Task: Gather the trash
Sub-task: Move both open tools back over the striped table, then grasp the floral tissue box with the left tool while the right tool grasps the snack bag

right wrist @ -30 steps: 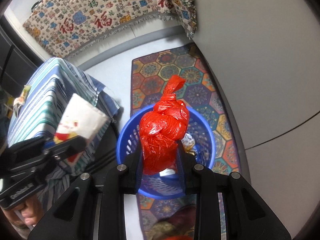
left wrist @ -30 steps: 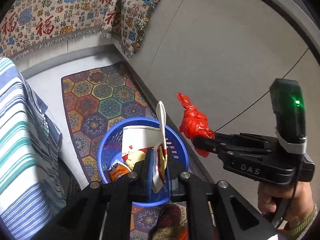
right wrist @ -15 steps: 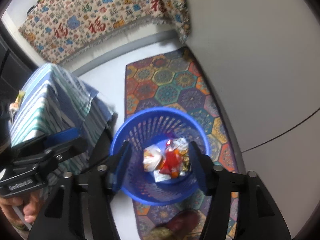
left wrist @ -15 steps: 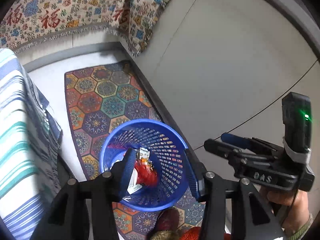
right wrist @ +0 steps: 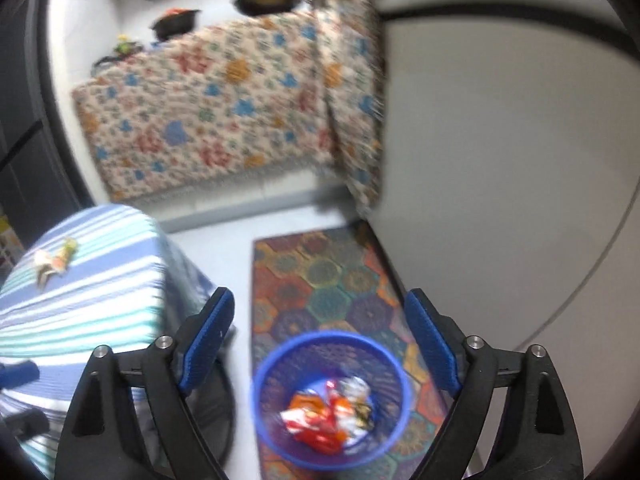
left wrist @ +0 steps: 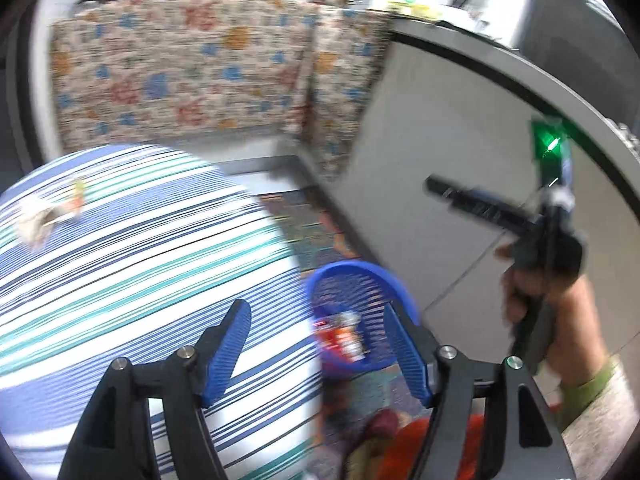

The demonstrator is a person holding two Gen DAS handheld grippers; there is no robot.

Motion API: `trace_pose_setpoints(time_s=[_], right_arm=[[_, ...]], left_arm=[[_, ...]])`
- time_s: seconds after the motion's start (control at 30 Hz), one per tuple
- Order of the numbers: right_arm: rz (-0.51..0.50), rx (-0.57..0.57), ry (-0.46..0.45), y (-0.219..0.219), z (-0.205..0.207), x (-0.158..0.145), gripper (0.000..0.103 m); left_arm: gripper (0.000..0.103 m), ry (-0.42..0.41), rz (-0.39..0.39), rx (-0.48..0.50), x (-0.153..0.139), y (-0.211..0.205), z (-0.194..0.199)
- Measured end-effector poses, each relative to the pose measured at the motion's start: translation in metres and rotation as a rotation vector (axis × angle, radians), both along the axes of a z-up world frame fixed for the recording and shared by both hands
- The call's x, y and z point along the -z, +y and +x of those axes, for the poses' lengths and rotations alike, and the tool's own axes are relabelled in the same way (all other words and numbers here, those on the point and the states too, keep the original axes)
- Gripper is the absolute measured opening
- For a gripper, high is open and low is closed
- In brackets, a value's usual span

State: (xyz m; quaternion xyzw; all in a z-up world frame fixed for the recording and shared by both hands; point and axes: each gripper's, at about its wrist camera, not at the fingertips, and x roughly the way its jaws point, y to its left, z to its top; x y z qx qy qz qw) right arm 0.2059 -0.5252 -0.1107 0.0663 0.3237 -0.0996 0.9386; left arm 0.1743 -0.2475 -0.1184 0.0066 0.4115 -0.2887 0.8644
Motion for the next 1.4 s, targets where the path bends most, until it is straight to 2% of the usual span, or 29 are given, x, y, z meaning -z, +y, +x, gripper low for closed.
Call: trace_pose_setpoints(time_s=[0.13, 0.33, 0.43, 0.5, 0.63, 0.73, 0.97, 1.1, 1.27, 1.4], right_arm=[[0.006, -0.173, 0.016, 0.08, 0.022, 0.001, 0.091], [0.039, -0.496, 0.116, 0.203, 0.043, 0.039, 0.091], [-0.034, -0.609, 0.167, 0.252, 0.046, 0.061, 0.091], [-0.087, -0.655, 0.19, 0.27, 0.047, 0.073, 0.091], [-0.175, -0.708, 0.225, 0.288, 0.05, 0.091, 0.091], [-0.199, -0.726, 0.24, 0.299, 0.048, 0.1, 0.091], [-0.191, -0.746, 0.251, 0.302, 0.048, 0.102, 0.091], [-0.169, -0.746, 0.255, 0.302, 0.051, 0.102, 0.092], [-0.149, -0.742, 0.262, 0.302, 0.052, 0.103, 0.093], [-0.133, -0.735, 0.262, 0.303, 0.05, 0.104, 0.096]], left_arm=[[0.07, 0.024, 0.077, -0.156, 0.018, 0.069, 0.013], [0.07, 0.027, 0.151, -0.347, 0.038, 0.167, 0.047], [0.07, 0.029, 0.183, -0.416, 0.048, 0.202, 0.071], [0.07, 0.036, 0.19, -0.435, 0.053, 0.216, 0.081], [0.07, 0.068, 0.2, -0.404, 0.063, 0.218, 0.116], [0.07, 0.058, 0.236, -0.379, 0.068, 0.21, 0.141], [0.07, 0.043, 0.263, -0.46, 0.079, 0.201, 0.201], [0.072, 0.041, 0.249, -0.496, 0.08, 0.221, 0.21], [0.072, 0.048, 0.258, -0.528, 0.083, 0.265, 0.194], [0.071, 0.066, 0.203, -0.45, 0.071, 0.275, 0.183]])
